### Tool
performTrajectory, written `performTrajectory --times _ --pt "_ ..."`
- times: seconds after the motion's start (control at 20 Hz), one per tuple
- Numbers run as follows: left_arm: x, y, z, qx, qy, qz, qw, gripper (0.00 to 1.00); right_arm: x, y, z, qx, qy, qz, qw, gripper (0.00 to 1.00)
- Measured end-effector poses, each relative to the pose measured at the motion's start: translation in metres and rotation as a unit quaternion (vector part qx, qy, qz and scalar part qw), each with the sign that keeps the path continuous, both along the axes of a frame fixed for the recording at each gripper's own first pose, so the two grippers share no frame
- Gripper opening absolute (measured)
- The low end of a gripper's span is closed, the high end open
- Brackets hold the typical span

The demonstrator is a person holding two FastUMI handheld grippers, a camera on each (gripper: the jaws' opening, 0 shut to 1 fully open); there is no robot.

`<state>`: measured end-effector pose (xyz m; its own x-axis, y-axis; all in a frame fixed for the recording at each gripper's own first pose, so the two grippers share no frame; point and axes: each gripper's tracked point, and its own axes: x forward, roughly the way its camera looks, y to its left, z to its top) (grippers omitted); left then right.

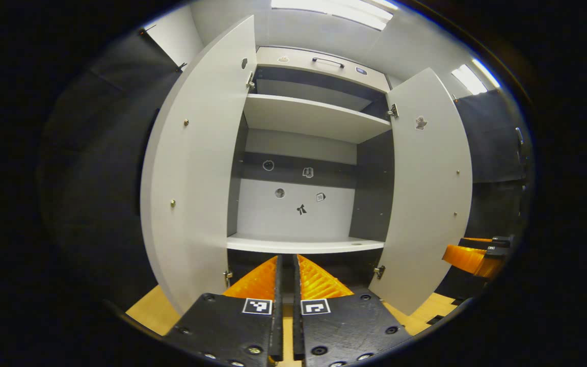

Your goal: Open the right door of the double-door shoe cabinet with the right hand, and open the left door with the left hand.

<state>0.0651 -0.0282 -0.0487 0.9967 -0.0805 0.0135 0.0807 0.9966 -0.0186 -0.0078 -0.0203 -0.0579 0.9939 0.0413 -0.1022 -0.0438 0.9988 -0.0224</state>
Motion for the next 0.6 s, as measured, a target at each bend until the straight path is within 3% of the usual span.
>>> performTrajectory --times 0.2,0.25,0.3,0.35,0.6 --pt "0.001 0.004 0.001 0.019 -0.008 0.007 1.0 0.39 0.001 -0.009 -0.004 0.007 0.002 -0.015 1.0 0.78" --pt "0.001 0.004 0.001 0.028 -0.011 0.011 0.999 0.69 0.002 -0.008 -0.005 0.009 0.004 -0.014 1.0 0.78" --pt "0.003 0.008 0.004 0.036 -0.017 0.02 0.999 0.69 0.003 -0.007 -0.007 0.014 0.007 -0.01 1.0 0.78" --pt "0.003 0.009 0.006 0.042 -0.022 0.021 0.999 0.83 0.004 -0.007 -0.007 0.019 0.008 -0.01 1.0 0.78" --pt "0.001 0.008 0.006 0.046 -0.025 0.023 0.998 0.83 0.009 -0.007 0.001 0.011 -0.01 -0.017 1.0 0.77"
